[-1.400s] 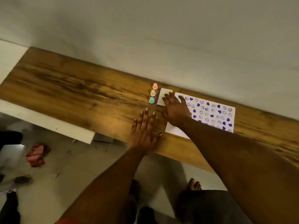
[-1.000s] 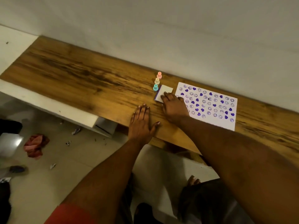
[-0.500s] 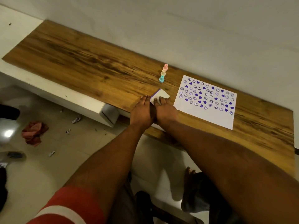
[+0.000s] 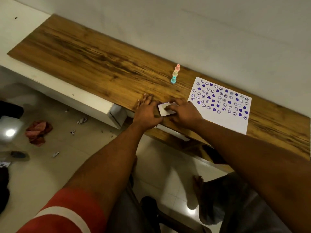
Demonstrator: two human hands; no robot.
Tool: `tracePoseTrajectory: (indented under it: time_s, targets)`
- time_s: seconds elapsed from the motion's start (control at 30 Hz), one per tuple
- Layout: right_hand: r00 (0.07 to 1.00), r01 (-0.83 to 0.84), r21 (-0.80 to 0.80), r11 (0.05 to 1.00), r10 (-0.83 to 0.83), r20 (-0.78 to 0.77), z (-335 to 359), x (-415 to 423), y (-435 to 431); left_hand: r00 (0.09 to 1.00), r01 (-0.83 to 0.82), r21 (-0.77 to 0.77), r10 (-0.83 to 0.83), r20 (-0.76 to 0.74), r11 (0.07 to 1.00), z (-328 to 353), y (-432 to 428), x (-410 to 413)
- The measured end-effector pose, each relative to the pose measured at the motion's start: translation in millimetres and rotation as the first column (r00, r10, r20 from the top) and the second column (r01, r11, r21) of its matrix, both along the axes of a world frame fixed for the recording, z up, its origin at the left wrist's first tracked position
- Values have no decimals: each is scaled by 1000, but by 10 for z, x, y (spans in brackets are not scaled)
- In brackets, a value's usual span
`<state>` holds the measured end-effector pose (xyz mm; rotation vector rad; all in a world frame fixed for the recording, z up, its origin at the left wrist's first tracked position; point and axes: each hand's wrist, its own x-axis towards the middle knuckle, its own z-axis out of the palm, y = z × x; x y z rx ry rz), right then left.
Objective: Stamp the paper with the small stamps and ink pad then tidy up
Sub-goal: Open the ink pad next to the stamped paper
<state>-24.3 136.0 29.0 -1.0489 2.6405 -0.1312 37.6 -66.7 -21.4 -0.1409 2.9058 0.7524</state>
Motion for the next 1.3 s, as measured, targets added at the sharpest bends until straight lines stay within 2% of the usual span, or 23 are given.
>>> tracePoseTrajectory:
  time_s: [0.17, 0.37, 0.6, 0.93, 1.13, 1.3]
  targets:
    - [998, -8, 12, 1000, 7, 67, -62, -174, 210, 1000, -12, 72, 12, -3, 997, -125, -31, -10]
    - [998, -37, -12, 999, 38, 57, -183, -254, 230, 999, -49, 133, 52, -16, 990, -181, -35, -24]
    - [983, -168, 67, 984, 162, 87, -122, -449, 248, 998, -49, 167, 56, -38, 985, -203, -28, -23]
    - [906, -265, 76, 961, 221, 360, 122, -814, 125, 994, -66, 182, 81, -79, 981, -220, -25, -40]
    - [891, -213, 56, 975, 170, 421, 156, -973, 14, 993, -76, 161, 89, -75, 984, -226, -5, -49]
    - [911, -178, 29, 984, 154, 383, 111, -1070, -92, 989, -101, 162, 117, -95, 982, -239, 12, -40]
